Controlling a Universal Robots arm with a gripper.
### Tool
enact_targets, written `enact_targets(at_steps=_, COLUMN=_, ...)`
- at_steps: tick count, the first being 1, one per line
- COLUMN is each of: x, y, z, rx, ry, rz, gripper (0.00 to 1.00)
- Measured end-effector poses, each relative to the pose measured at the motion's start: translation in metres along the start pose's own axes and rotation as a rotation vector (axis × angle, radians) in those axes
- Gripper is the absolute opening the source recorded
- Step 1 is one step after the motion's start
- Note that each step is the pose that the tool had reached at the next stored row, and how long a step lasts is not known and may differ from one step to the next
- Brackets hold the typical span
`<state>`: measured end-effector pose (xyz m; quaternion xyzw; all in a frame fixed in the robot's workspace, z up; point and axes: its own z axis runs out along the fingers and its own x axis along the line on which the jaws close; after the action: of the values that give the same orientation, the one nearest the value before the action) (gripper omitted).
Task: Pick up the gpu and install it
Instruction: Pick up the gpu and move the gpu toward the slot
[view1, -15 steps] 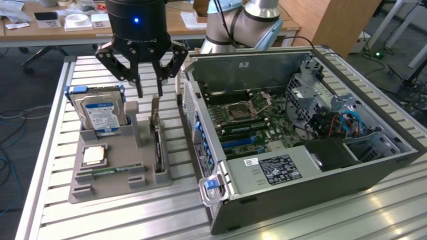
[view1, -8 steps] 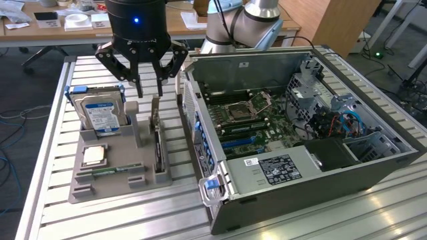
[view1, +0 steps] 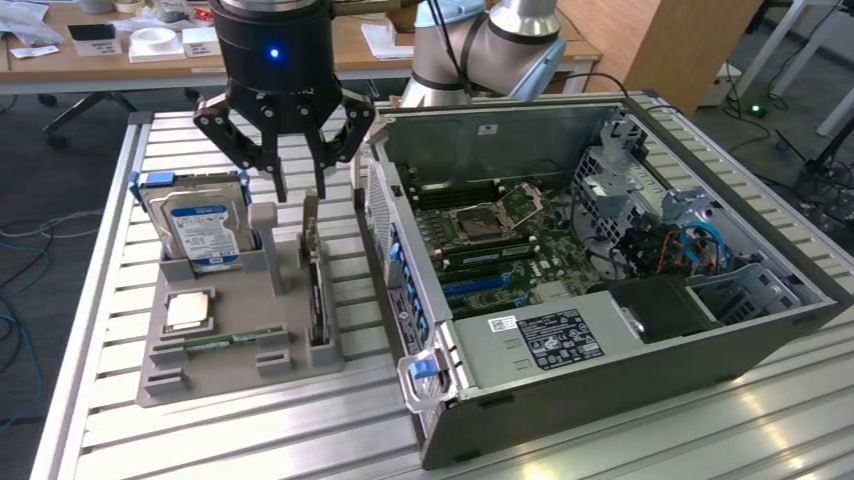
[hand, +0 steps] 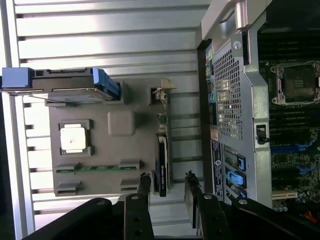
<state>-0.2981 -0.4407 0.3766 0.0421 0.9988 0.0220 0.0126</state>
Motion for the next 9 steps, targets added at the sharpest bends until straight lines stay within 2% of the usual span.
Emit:
enact_targets(at_steps=3, x=0.0001, y=-0.0002, z=0.0045, rx=0.0, ry=-0.0001, rz=0.0, gripper=0.42)
enact_targets(at_steps=9, x=0.0001, y=-0.0002, z=0.005, rx=0.0, ry=-0.0001, rz=0.0, gripper=0.42)
